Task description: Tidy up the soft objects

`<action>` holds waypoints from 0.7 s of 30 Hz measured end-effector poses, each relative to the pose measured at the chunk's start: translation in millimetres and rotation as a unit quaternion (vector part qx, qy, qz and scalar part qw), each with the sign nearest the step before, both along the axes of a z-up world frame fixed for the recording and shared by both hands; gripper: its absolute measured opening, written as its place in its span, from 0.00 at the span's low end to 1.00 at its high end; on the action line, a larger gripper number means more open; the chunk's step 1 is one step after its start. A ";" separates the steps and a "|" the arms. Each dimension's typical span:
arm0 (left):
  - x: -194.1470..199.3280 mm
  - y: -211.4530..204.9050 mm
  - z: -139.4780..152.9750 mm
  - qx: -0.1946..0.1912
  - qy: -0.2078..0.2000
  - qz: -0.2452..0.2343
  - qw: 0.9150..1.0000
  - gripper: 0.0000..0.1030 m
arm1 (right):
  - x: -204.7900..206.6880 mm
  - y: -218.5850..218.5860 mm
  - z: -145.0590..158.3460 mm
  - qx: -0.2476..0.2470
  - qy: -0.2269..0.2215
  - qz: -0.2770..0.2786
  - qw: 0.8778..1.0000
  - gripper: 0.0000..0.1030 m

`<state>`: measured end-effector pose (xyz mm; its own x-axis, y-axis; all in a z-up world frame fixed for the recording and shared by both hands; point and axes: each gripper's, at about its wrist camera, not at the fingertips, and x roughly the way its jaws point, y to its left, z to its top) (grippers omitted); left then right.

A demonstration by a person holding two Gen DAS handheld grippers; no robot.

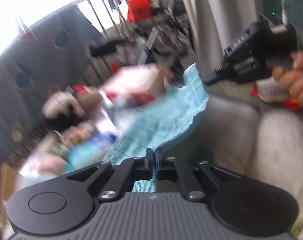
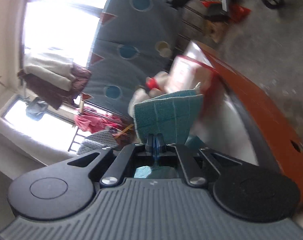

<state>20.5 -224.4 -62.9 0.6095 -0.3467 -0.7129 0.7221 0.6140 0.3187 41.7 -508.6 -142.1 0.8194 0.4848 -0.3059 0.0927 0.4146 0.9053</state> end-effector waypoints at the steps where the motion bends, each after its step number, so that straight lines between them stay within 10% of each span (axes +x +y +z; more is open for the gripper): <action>1: -4.3 -0.6 -12.2 0.006 0.022 -0.001 1.000 0.03 | -10.1 -2.6 -16.0 -0.002 0.033 -0.002 0.999 0.00; 8: -18.2 16.1 -27.7 -0.018 0.090 0.000 0.996 0.18 | -55.4 -10.7 -40.6 -0.024 0.091 -0.027 0.995 0.08; 12: -17.9 24.1 -13.8 -0.040 0.090 0.004 0.995 0.26 | -43.6 -8.6 -25.7 -0.069 0.079 -0.030 0.994 0.35; 21: -12.1 28.3 -24.4 -0.045 0.104 0.033 0.993 0.38 | -12.3 13.2 -5.4 -0.188 0.132 -0.020 0.973 0.37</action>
<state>8.4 -196.1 -87.3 0.4764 -0.3790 -0.7934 0.7236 0.6816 0.1089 29.4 -495.3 -147.6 0.7044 0.2671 -0.6577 0.3245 0.7028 0.6330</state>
